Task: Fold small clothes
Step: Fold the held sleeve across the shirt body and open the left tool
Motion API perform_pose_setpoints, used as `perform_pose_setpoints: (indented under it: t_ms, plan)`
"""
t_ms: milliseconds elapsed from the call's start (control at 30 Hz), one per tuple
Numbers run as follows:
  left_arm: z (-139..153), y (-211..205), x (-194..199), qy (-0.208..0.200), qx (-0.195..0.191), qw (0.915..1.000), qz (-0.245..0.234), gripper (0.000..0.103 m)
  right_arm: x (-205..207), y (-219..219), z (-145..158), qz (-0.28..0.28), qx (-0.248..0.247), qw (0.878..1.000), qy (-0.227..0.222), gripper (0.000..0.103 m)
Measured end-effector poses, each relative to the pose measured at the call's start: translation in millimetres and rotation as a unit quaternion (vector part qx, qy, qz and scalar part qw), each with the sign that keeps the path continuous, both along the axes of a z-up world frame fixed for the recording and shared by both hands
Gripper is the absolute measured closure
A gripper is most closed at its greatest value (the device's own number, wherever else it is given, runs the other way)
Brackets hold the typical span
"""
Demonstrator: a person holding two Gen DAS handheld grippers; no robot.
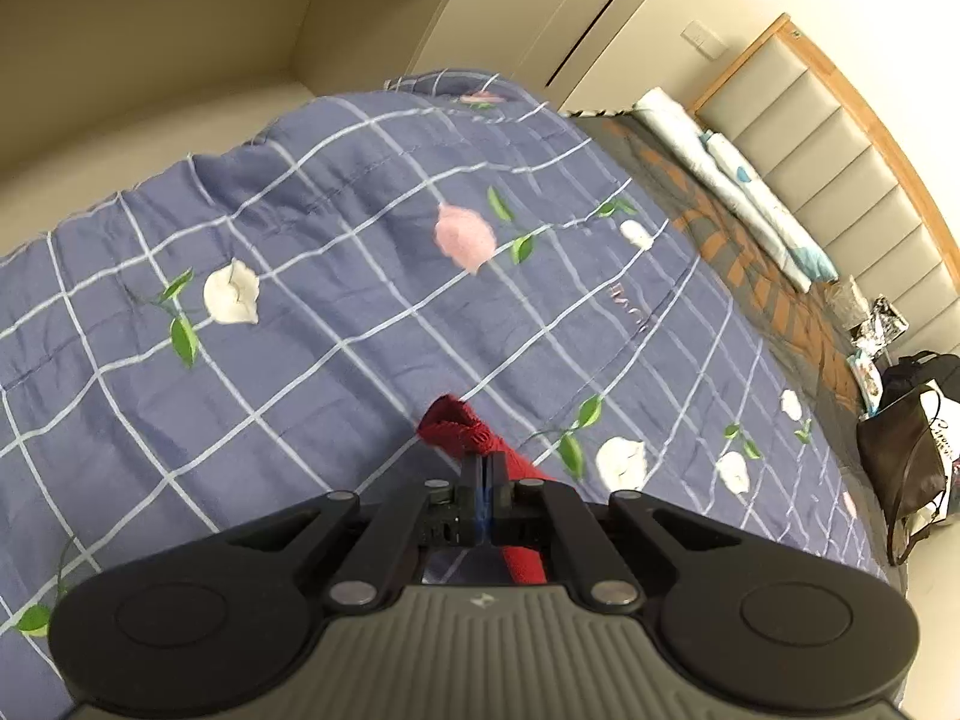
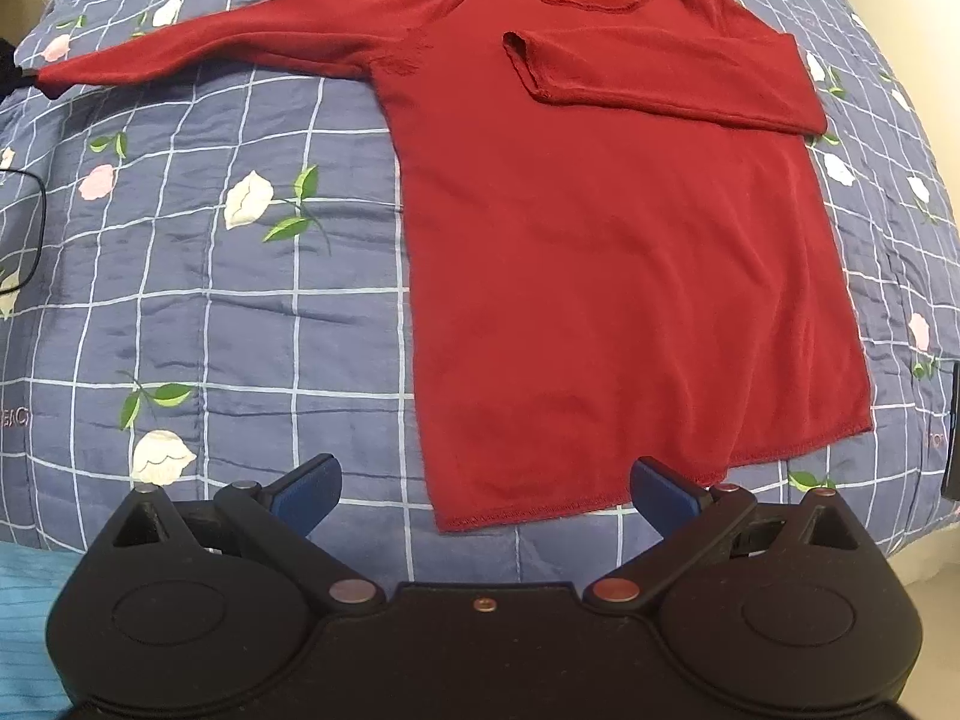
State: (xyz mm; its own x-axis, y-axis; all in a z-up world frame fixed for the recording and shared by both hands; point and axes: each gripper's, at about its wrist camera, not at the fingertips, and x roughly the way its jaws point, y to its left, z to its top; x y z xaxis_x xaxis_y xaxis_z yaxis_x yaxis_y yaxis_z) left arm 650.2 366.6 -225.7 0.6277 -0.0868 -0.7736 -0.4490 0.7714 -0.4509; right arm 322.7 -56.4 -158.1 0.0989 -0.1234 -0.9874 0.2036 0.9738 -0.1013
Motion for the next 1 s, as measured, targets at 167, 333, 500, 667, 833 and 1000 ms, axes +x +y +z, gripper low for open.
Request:
perform_pose_setpoints:
  t_ms: [167, 333, 500, 667, 833, 1000]
  plan:
    - [29.0, -17.7, -1.4, -0.034, 0.027, 0.9987, -0.028, 0.103, -9.0, -11.8, 2.4, -0.014, 0.005, 1.000, -0.008, 0.001]
    - [65.9, -51.6, -8.5, -0.083, 0.064, 0.9918, -0.073, 0.103, -20.6, -29.6, 2.5, -0.035, 0.014, 0.999, -0.019, 0.001]
    - [103.0, -99.4, -22.4, -0.133, 0.101, 0.9776, -0.128, 0.103, -30.9, -50.8, 0.3, -0.041, 0.029, 0.998, -0.030, 0.001]
    - [138.9, -160.0, -44.0, -0.178, 0.130, 0.9587, -0.180, 0.103, -33.5, -84.6, -1.9, -0.019, 0.043, 0.998, -0.045, 0.001]
    - [169.9, -236.5, -74.7, -0.209, 0.160, 0.9367, -0.231, 0.103, -29.6, -139.0, 1.5, -0.008, 0.051, 0.997, -0.059, 0.001]
    - [179.0, -330.9, -103.4, -0.222, 0.187, 0.9114, -0.292, 0.103, -30.5, -205.4, 2.7, 0.001, 0.043, 0.997, -0.068, 0.001]
